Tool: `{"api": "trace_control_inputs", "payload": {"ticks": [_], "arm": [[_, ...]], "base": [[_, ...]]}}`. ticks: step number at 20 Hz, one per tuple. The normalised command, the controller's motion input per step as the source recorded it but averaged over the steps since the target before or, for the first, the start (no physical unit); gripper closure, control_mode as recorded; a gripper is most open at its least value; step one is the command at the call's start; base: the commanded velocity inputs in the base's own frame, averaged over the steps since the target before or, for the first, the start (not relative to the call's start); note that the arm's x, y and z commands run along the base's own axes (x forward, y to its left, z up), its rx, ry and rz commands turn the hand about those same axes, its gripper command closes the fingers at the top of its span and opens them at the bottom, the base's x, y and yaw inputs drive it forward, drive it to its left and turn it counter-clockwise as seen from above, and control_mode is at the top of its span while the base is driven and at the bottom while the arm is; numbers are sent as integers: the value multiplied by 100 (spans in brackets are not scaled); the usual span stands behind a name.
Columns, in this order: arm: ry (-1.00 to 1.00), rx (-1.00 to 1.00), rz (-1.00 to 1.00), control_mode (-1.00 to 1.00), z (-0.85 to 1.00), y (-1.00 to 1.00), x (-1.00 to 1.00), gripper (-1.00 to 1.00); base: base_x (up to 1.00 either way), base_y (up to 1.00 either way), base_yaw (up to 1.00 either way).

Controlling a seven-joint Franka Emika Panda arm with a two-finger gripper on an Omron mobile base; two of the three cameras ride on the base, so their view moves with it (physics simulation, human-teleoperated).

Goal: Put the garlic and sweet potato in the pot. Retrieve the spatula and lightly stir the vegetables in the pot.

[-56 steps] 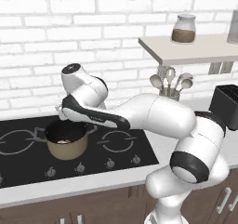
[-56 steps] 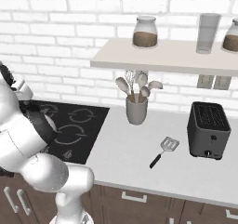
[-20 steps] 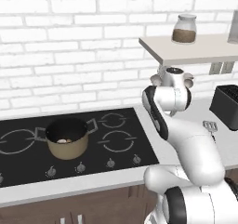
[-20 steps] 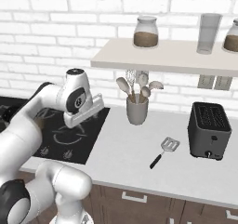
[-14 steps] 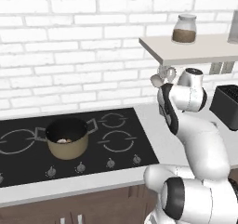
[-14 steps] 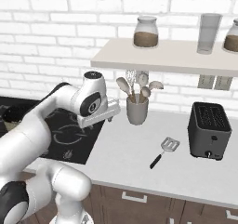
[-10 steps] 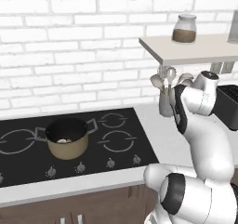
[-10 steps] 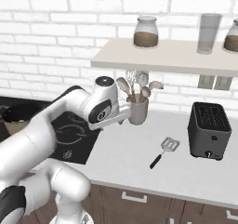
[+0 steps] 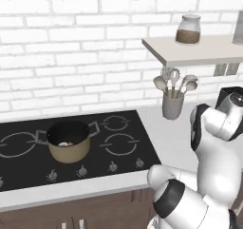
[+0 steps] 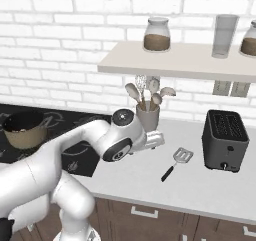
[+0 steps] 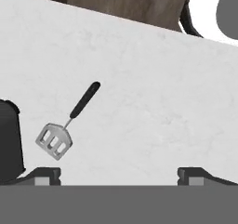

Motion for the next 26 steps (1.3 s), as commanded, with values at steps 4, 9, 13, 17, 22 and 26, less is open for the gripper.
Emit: {"api": "trace_control_inputs", "payload": {"ticks": [4, 9, 13, 17, 22, 26], "arm": [[0, 10, -63, -100, -44, -85, -2, -100], [-4, 13, -60, -100, -48, -49, -26, -100], [-23, 12, -48, -100, -19, 2, -7, -100], [-28, 12, -31, -100, 0, 30, 0, -100], [-15, 17, -28, -100, 0, 51, 10, -100], [-1, 12, -24, -100, 5, 41, 50, -100]], "base": [[0, 0, 0], [0, 0, 0], [0, 0, 0], [0, 0, 0], [0, 0, 0], [0, 0, 0]]}}
